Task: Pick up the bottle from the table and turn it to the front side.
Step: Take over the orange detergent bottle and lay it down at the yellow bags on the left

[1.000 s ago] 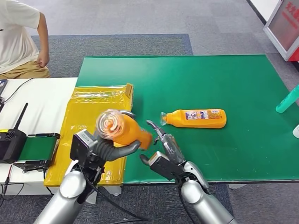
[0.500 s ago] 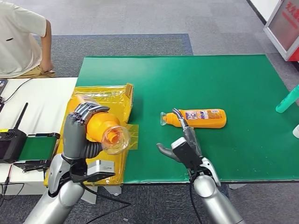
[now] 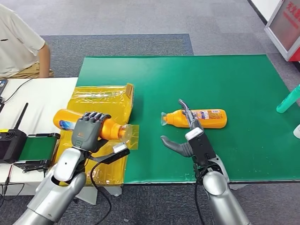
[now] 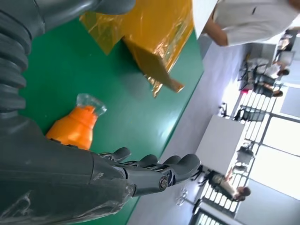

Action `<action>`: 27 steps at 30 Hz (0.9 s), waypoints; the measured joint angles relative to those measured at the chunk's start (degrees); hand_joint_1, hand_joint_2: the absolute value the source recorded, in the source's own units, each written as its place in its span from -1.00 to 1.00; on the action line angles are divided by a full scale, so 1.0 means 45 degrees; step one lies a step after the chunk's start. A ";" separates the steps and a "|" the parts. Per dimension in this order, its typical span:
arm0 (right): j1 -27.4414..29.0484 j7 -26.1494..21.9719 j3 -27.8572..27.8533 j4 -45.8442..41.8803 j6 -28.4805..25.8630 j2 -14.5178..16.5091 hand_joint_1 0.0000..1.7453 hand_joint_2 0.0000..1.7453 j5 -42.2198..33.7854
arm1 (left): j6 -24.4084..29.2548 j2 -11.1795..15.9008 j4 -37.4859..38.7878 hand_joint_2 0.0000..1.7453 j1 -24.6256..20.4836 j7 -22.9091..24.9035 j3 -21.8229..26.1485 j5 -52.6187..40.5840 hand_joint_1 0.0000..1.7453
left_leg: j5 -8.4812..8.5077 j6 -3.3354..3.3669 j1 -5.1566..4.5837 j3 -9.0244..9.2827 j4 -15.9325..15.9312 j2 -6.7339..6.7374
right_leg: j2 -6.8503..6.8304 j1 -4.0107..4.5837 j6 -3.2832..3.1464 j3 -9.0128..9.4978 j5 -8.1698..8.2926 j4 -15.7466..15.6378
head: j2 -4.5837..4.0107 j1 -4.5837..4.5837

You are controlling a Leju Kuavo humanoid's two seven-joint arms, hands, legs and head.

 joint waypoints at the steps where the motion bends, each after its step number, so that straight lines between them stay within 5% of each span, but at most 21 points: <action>1: 0.0009 0.0017 0.0025 -0.0162 0.0119 0.0024 -1.00 1.00 -0.0054 | -0.0059 -0.0033 0.0594 1.00 -0.0181 -0.0151 -0.0016 0.0165 1.00 | 0.0005 -0.0002 0.0000 -0.0008 0.0000 0.0000 | 0.0001 0.0000 -0.0002 -0.0008 0.0005 0.0001 | 0.0000 0.0000; 9: 0.0037 -0.0077 0.0516 -0.0956 0.0895 0.0100 -1.00 1.00 -0.0923 | -0.1216 -0.0419 0.3738 1.00 -0.1455 -0.1153 -0.0121 0.1722 1.00 | 0.0019 0.0000 0.0000 -0.0036 0.0002 0.0000 | 0.0000 -0.0001 0.0007 -0.0031 0.0020 0.0001 | 0.0000 0.0001; 19: 0.0038 -0.0054 0.1080 -0.1402 0.1173 0.0140 -1.00 1.00 -0.1478 | -0.1196 -0.0736 0.5232 1.00 -0.2209 -0.1196 -0.0267 0.2103 1.00 | 0.0022 -0.0001 0.0000 -0.0039 0.0002 0.0000 | 0.0000 0.0000 0.0004 -0.0033 0.0022 0.0002 | 0.0000 0.0000; 23: 0.0065 -0.0040 0.1282 -0.1498 0.1349 0.0140 -1.00 1.00 -0.1847 | -0.0942 -0.0794 0.5597 1.00 -0.2387 -0.1185 -0.0319 0.2103 -0.18 | 0.0026 0.0000 0.0000 -0.0039 0.0002 0.0000 | 0.0000 0.0000 -0.0001 -0.0034 0.0027 0.0002 | 0.0000 0.0000; 27: 0.0144 -0.0072 0.1489 -0.1691 0.1441 0.0140 -1.00 1.00 -0.1993 | -0.0677 -0.0813 0.5912 1.00 -0.2482 -0.1139 -0.0372 0.2105 -1.00 | 0.0028 0.0002 0.0000 -0.0040 0.0002 0.0000 | 0.0000 0.0000 -0.0004 -0.0035 0.0029 0.0002 | 0.0000 0.0000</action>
